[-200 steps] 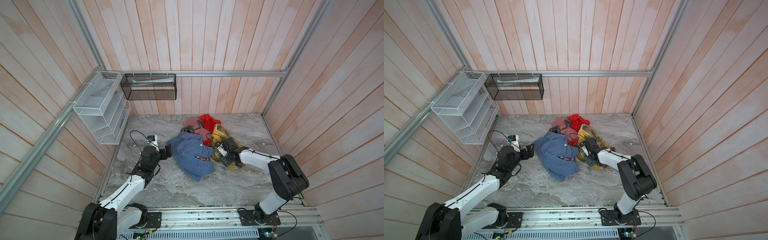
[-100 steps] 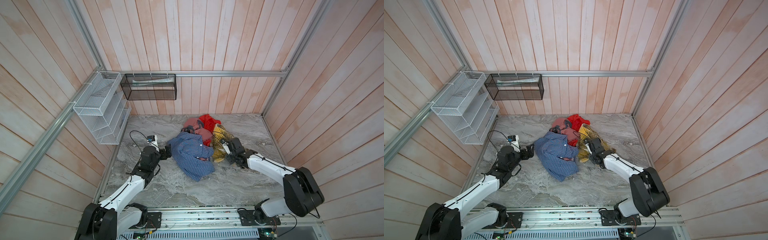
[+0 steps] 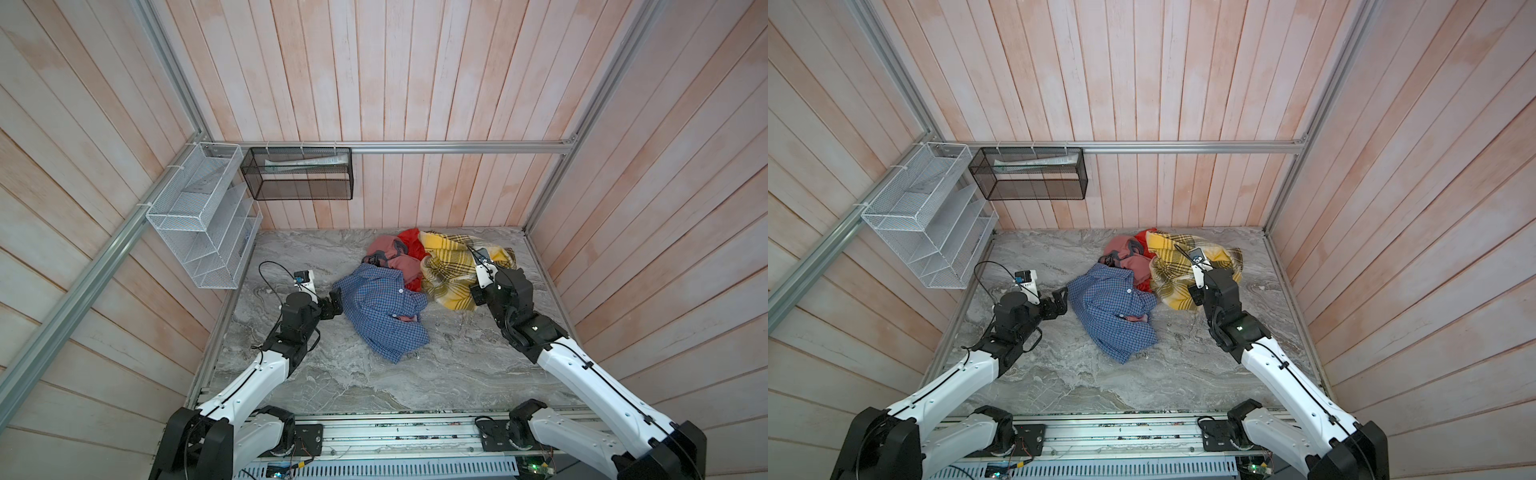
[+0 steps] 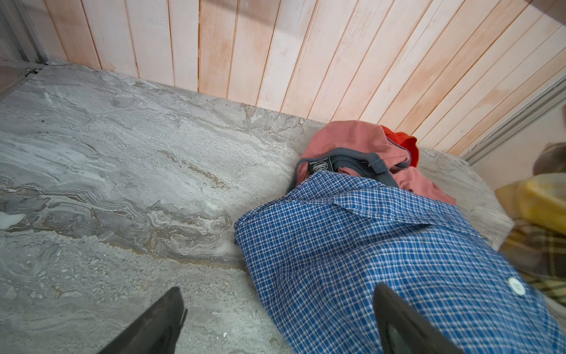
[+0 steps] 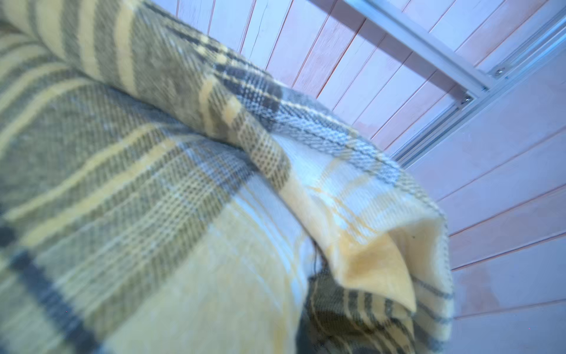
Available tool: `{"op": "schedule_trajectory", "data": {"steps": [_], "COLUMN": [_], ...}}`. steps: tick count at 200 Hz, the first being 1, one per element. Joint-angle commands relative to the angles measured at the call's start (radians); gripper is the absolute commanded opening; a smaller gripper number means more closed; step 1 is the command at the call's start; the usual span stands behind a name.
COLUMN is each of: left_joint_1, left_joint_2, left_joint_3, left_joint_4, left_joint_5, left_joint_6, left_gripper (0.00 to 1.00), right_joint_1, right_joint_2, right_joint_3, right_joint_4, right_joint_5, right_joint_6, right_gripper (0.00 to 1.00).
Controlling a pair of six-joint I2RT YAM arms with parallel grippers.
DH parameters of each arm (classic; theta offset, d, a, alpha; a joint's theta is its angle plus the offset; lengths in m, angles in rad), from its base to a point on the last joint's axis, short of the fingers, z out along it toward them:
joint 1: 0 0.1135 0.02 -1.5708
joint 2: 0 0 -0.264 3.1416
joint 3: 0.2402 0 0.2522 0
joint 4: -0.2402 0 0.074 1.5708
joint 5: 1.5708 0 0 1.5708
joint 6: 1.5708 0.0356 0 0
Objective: Pick out a specific cloth from the pile
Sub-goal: 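Carry the plaid cloth away from the pile toward the right arm's side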
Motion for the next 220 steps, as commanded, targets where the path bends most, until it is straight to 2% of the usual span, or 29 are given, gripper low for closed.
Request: {"op": "schedule_trajectory", "data": {"steps": [1,45,61,77,110,157,194,220], "left_joint_1": [-0.003,-0.003,-0.003,-0.003,-0.003,-0.003,-0.003,-0.003], "left_joint_2": [-0.014,-0.024,-0.024,-0.024,-0.029,-0.037,-0.043,-0.038], "left_joint_3": [-0.019,-0.028,-0.030,-0.030,-0.036,-0.050,-0.057,-0.059], "left_joint_4": [0.010,0.011,0.012,0.014,0.018,0.021,0.023,0.026], "left_joint_5": [-0.007,-0.008,-0.006,-0.005,-0.004,-0.003,-0.005,-0.003], "left_joint_6": [-0.010,-0.014,-0.016,-0.017,-0.020,-0.029,-0.029,-0.033], "left_gripper": [0.97,0.97,0.97,0.97,0.97,0.97,0.97,0.97], "right_joint_1": [0.008,-0.037,-0.131,-0.270,-0.443,-0.562,-0.596,-0.626], "right_joint_2": [-0.030,-0.042,-0.051,-0.061,-0.083,-0.089,-0.027,0.003], "right_joint_3": [0.062,0.109,0.125,0.122,0.062,-0.072,-0.086,-0.140], "right_joint_4": [0.084,0.085,0.043,0.003,0.001,0.053,0.012,0.090], "right_joint_5": [0.064,0.173,0.112,0.022,-0.059,-0.036,-0.062,-0.075], "right_joint_6": [0.031,0.069,0.169,0.277,0.377,0.416,0.418,0.436], "right_gripper": [0.00,0.00,0.00,0.00,0.00,0.00,0.00,0.00]}}
